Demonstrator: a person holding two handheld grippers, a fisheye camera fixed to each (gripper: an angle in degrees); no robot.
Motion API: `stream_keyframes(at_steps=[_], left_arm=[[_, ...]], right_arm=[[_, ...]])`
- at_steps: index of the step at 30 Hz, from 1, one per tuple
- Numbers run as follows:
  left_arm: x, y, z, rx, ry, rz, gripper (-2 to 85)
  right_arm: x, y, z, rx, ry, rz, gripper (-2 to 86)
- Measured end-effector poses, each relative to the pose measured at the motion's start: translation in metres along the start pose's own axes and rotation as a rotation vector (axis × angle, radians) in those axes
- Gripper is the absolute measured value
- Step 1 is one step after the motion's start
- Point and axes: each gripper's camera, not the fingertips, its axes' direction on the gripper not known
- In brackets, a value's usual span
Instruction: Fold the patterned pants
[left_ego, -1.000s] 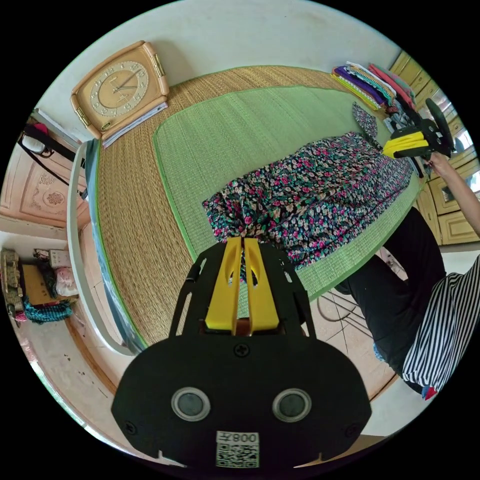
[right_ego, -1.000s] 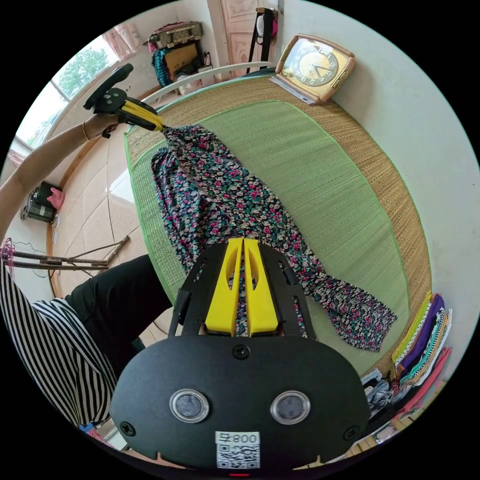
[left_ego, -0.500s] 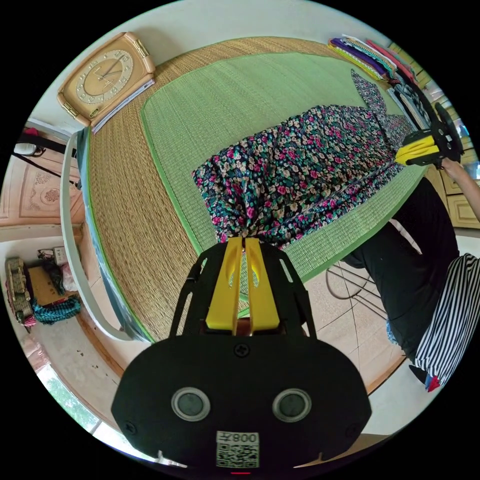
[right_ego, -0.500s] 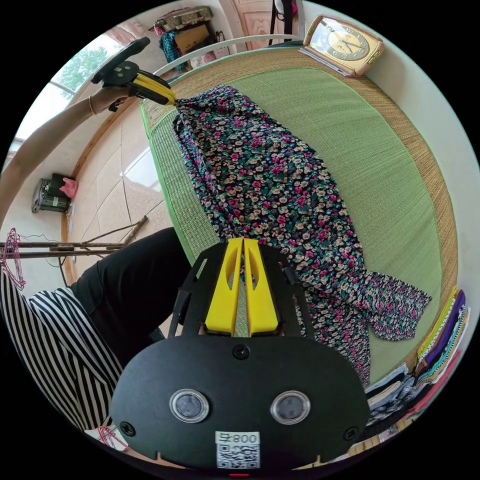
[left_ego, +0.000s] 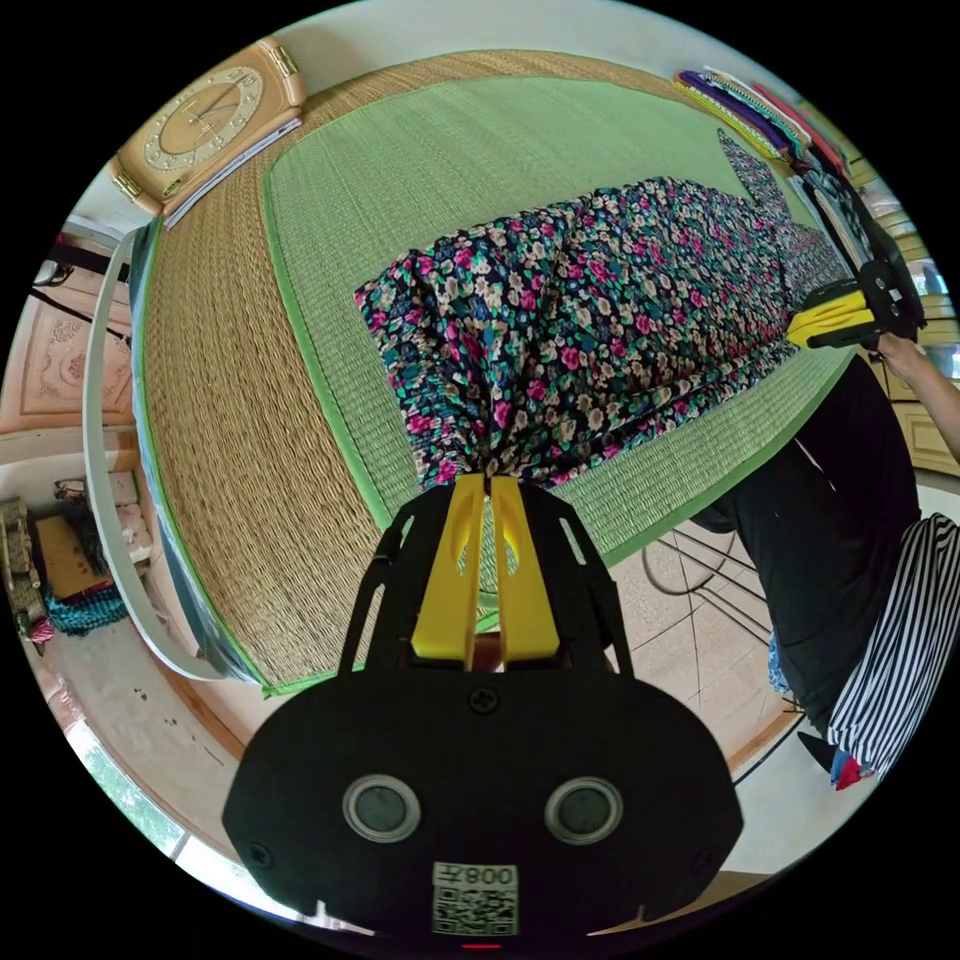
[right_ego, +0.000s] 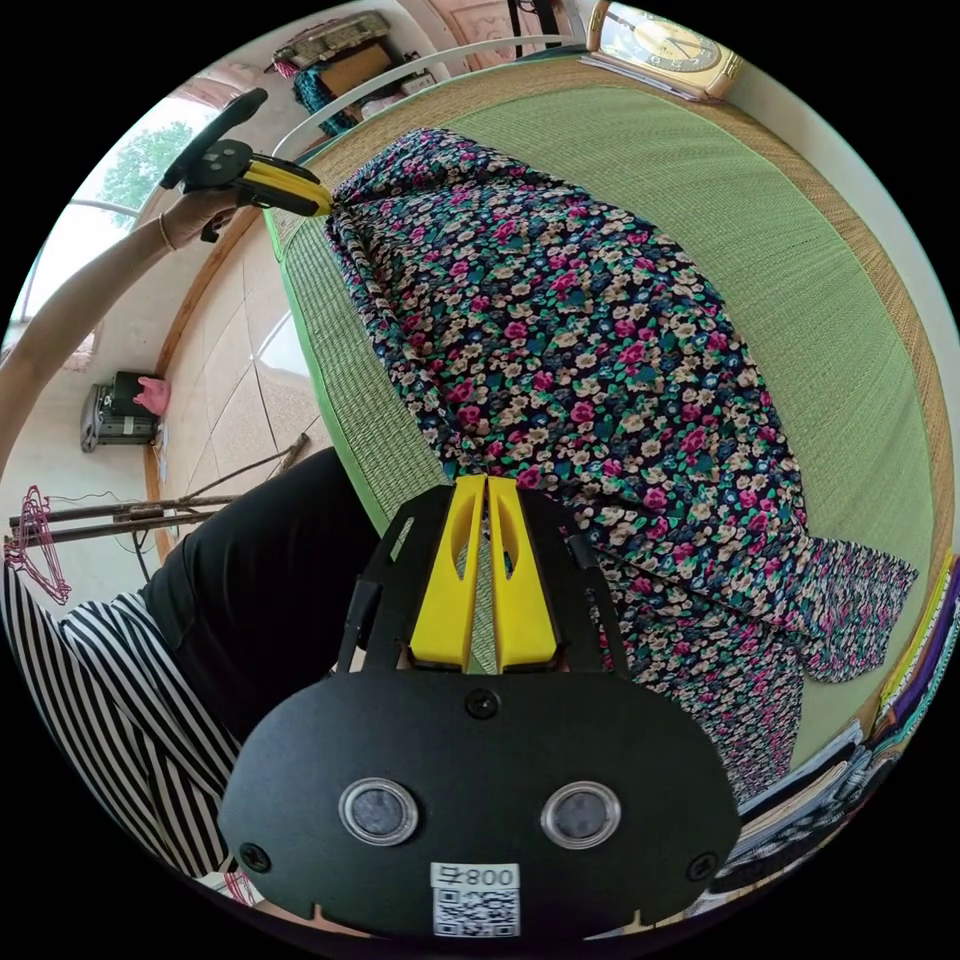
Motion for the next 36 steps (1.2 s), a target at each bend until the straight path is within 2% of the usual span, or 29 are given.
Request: stream_keyframes(at_steps=[12,17,21,24,31,36], left_arm=[[-0.03,0.039,0.034,0.117,0.092,-0.164,1.0],[-0.012,0.036,0.051,0.31,0.304,-0.158,0.9],[0.018,0.004,0.084,0.287,0.341,-0.118,0.4],[0.031,-0.015,0.12,0.178,0.299,-0.113,0.2],[0.029,-0.018,0.156,0.178,0.3,-0.14,0.2],[0.041,-0.024,0.165,0.291,0.411,-0.135,0.5]], right_arm=[[0.015,0.005,0.006,0.04,0.007,0.006,0.7],[0.026,0.008,0.004,0.062,-0.02,0.036,0.8],[0.034,0.013,-0.003,0.089,-0.058,0.094,0.9],[0.038,0.021,-0.014,0.135,-0.086,0.139,0.9],[0.07,0.049,-0.044,0.251,-0.148,0.267,0.2],[0.097,0.049,-0.035,0.201,-0.14,0.361,0.2]])
